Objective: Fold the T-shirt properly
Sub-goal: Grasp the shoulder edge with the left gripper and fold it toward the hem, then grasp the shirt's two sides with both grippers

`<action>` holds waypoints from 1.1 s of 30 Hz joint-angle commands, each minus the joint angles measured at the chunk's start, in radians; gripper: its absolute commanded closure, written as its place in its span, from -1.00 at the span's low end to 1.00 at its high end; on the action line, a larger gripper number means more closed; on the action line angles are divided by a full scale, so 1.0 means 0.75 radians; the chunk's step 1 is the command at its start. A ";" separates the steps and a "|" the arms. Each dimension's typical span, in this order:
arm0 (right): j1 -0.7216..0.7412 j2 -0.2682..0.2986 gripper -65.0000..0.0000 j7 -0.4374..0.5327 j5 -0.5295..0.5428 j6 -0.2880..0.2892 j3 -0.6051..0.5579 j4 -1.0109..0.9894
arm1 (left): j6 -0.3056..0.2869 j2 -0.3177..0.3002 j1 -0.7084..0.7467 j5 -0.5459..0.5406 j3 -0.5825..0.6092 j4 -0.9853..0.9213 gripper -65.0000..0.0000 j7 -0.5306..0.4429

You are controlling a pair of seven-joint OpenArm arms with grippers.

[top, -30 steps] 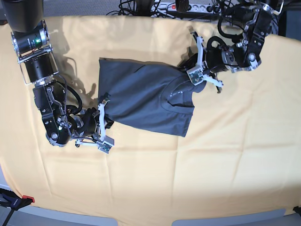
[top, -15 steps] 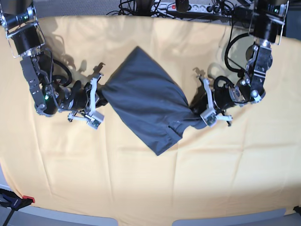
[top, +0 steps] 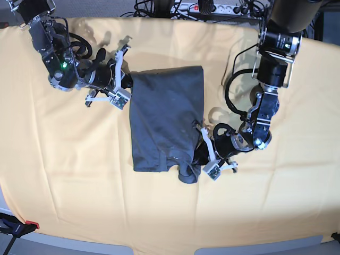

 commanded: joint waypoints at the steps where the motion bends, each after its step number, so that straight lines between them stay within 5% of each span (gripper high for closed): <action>1: 0.005 0.017 1.00 -0.039 -0.070 -0.035 0.006 0.009 | -0.006 -0.022 -0.066 -0.027 0.009 0.022 1.00 -0.004; 5: 0.006 0.020 1.00 -0.018 -0.235 -0.180 0.075 0.028 | -0.026 -0.071 -0.135 -0.145 0.019 0.067 1.00 0.228; 9: 0.006 0.019 1.00 0.031 -0.362 -0.371 0.235 0.103 | -0.017 -0.174 -0.151 -0.410 0.014 0.210 1.00 0.539; 11: 0.011 0.019 1.00 0.124 -0.353 -0.396 0.322 0.131 | 0.000 -0.228 -0.151 -0.592 -0.006 0.288 1.00 0.680; 13: 0.022 0.011 1.00 0.273 -0.276 -0.303 0.393 0.132 | -0.003 -0.267 -0.151 -0.787 -0.040 0.364 1.00 0.802; 15: 0.048 0.011 1.00 0.397 -0.165 -0.111 0.426 0.127 | -0.010 -0.287 -0.151 -0.993 -0.082 0.428 1.00 0.933; 18: 0.116 0.011 1.00 0.444 -0.036 0.109 0.408 0.127 | -0.026 -0.289 -0.130 -1.289 -0.138 0.460 1.00 1.102; 22: 0.188 0.001 1.00 0.440 -0.005 0.132 0.349 0.102 | -0.026 -0.271 -0.013 -1.515 -0.148 0.459 1.00 1.204; 33: 0.588 -0.253 1.00 0.458 -0.009 0.319 0.140 -0.533 | -0.026 -0.146 0.319 -1.508 -0.145 0.577 1.00 1.213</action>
